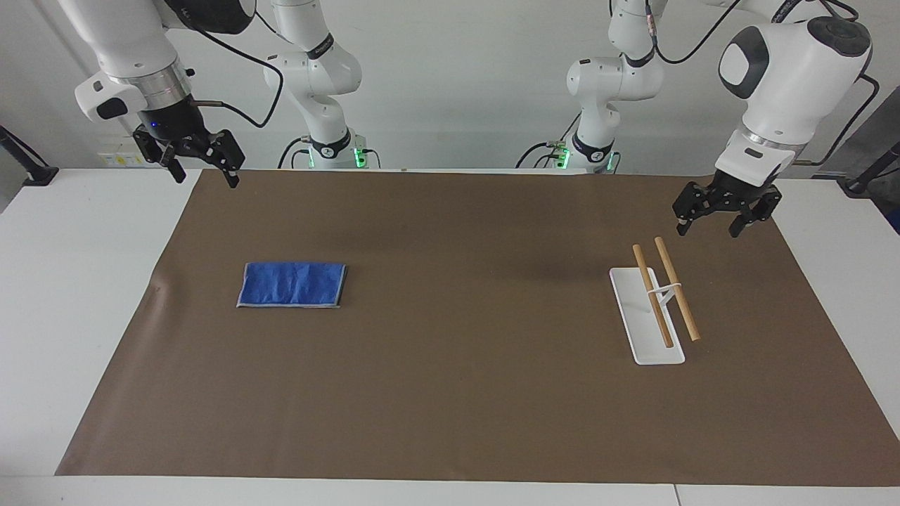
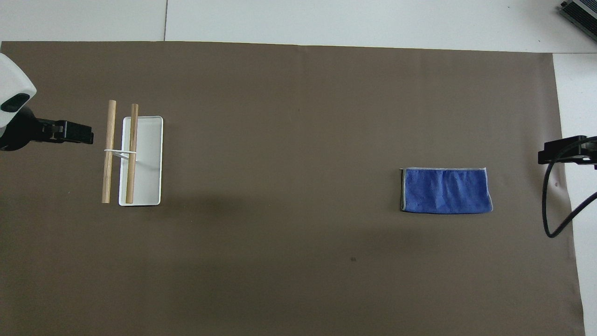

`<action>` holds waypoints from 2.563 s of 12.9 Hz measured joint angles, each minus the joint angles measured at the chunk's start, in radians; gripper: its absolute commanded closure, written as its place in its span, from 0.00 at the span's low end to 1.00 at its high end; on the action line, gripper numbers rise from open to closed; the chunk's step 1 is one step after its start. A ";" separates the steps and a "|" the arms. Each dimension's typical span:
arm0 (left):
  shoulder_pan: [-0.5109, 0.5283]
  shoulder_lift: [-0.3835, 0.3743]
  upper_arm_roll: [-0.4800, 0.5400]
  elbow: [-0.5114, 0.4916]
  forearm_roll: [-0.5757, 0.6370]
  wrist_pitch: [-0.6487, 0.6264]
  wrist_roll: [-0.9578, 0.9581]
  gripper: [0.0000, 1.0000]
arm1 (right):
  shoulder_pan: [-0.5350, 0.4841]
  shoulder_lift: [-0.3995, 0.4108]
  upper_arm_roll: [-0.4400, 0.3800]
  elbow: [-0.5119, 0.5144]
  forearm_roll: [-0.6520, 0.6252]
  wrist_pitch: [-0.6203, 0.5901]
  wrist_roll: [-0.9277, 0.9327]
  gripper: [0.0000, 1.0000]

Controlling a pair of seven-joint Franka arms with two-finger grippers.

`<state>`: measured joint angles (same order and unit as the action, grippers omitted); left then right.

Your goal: Right arm passes towel to left arm to hang

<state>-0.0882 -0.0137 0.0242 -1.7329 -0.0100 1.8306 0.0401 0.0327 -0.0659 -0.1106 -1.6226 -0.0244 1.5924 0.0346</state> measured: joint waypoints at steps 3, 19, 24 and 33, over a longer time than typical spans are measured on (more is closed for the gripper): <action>0.000 0.000 0.000 0.000 0.000 0.000 0.000 0.00 | 0.000 0.000 -0.001 0.000 0.000 -0.001 0.000 0.00; 0.007 -0.023 0.001 0.141 -0.003 -0.247 -0.002 0.00 | -0.001 0.000 -0.002 -0.007 0.000 -0.003 0.000 0.00; 0.062 -0.029 -0.009 0.188 -0.040 -0.296 -0.029 0.00 | -0.001 -0.001 -0.002 -0.020 0.000 -0.003 0.000 0.00; 0.163 -0.029 -0.086 0.183 -0.044 -0.293 -0.030 0.00 | 0.001 -0.009 0.003 -0.209 0.004 0.257 -0.016 0.00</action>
<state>0.0747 -0.0427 -0.0617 -1.5501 -0.0537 1.5374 0.0105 0.0337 -0.0746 -0.1076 -1.8315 -0.0209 1.8498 0.0190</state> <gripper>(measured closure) 0.000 0.000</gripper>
